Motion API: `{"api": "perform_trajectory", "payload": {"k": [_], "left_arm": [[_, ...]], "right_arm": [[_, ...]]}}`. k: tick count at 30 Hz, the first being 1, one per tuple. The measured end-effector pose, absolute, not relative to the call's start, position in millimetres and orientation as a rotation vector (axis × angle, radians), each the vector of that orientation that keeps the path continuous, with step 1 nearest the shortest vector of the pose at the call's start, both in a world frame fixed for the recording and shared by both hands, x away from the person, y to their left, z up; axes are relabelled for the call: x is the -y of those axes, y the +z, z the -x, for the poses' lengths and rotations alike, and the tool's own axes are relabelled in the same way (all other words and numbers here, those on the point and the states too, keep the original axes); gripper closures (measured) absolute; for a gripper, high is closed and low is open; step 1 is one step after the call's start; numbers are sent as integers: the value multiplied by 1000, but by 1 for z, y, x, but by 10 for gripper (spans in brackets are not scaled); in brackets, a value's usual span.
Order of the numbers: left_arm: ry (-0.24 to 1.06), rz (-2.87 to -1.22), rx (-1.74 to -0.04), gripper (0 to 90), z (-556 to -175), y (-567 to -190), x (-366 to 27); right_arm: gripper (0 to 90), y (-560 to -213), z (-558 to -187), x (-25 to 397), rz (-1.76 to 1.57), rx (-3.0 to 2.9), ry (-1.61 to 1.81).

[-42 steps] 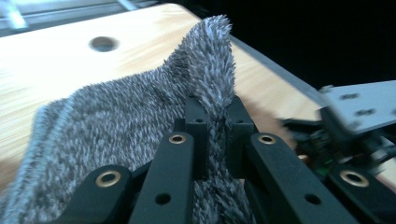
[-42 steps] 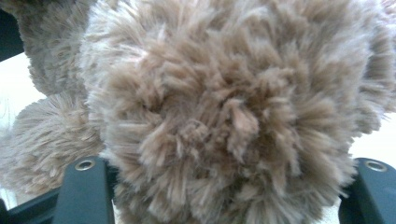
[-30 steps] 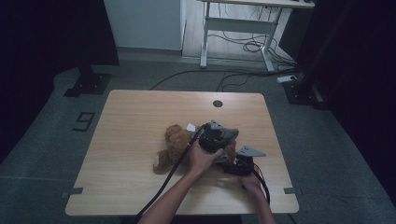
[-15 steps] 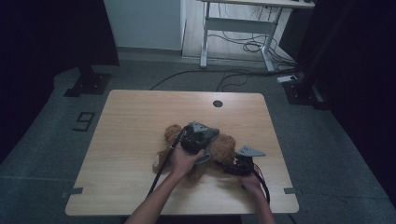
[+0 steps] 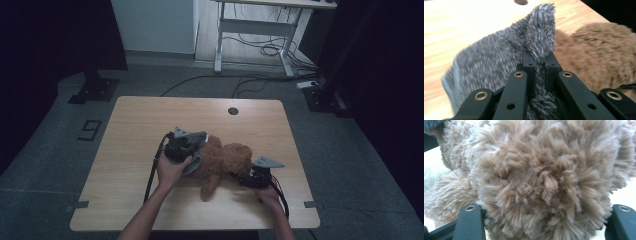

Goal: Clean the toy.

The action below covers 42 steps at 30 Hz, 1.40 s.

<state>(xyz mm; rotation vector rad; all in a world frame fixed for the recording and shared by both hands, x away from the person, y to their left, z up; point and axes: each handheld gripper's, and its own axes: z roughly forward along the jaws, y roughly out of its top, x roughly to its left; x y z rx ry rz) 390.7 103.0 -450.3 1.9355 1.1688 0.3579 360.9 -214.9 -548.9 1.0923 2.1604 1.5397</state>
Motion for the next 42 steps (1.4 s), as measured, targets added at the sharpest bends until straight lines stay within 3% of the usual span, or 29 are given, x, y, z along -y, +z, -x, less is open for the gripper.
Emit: {"api": "perform_trajectory", "payload": {"k": [6,12,20,29,35,42], "left_arm": [[375,-1938,-1276,827,-393,-467,-134],[205,-1915,-1343,827,-393,-507,-151],[154,-1844,-1304,836,-400,-497,-148],[189,-1792,-1339,831,-405,-499,-170],[241,-1760,-1265,824,-406,-461,-174],[309,-1819,-1121,816,-422,-409,-128]], "right_arm": [[315,-549,-361,215,-1096,-2162,1546],[321,-550,-362,216,-1103,-2163,1558],[388,-546,-362,204,-1043,-2141,1564],[360,-544,-390,181,-956,-2134,1462],[354,-548,-387,188,-956,-2168,1458],[352,-548,-384,191,-962,-2184,1458]]}}
